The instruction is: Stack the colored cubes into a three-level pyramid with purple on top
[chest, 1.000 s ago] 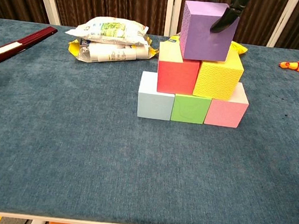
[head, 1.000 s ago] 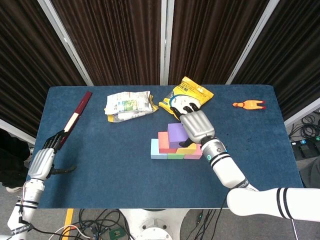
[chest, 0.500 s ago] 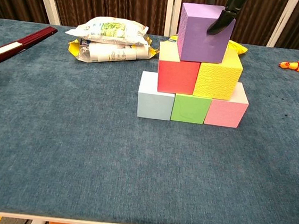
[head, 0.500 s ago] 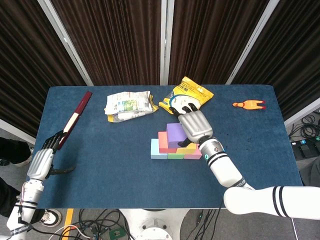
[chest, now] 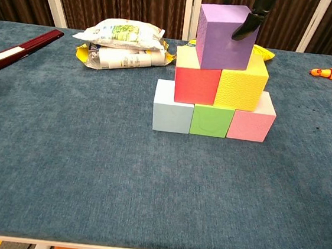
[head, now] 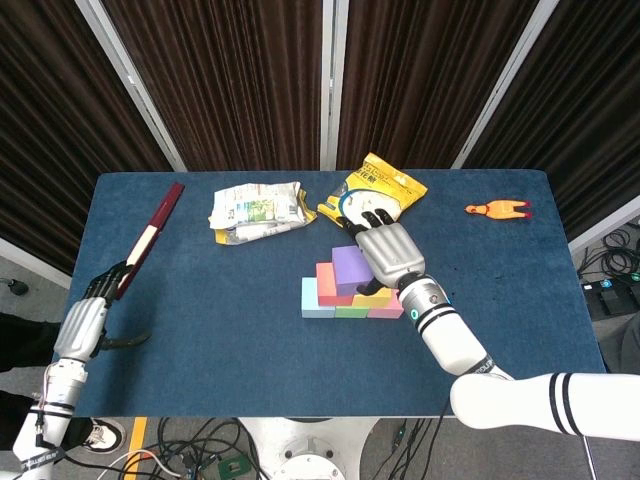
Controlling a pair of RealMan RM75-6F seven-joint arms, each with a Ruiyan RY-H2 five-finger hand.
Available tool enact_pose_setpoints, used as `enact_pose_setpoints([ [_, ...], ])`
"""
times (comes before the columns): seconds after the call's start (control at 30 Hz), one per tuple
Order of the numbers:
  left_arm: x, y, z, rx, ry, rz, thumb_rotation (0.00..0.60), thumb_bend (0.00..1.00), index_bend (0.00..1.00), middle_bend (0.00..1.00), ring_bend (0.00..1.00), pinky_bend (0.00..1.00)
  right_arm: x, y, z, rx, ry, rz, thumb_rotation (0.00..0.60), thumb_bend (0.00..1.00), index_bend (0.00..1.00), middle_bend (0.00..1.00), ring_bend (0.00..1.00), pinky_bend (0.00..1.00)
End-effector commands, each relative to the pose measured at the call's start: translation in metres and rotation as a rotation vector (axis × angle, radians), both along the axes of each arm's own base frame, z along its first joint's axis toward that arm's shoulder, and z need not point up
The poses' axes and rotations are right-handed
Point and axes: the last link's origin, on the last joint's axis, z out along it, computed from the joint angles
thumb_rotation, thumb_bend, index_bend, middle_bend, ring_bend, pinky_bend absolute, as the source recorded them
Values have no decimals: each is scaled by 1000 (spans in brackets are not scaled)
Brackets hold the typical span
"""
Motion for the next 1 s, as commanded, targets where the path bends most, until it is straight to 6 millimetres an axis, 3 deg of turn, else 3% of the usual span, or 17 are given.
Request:
enact_pose_setpoints([
  [0.03,0,0,0,1,-1,1,600,91,20,1,0,10,0,0,0,7,1,-1,600,17,0,192,14,0],
  [0.3,0,-1,1,3,-3,3,600,91,21,1,0,10,-1,1,4,7,-12,-7,600,0,0,180,0,0],
  [0.67,6,1,3,3,1,-15,600,91,20,1,0,10,-21,12,37,-32,-53,-31,600,0,0,166,0,0],
  [0.83,8,2,0,-1,13,-19,600,91,20,1,0,10,-29,7,32,-24,-44,-46,600,0,0,200,0,0],
  [1.0,6,1,0,-1,15,-9,600,91,20,1,0,10,-25,1,19,-12,-60,-34,600,0,0,195,0,0],
])
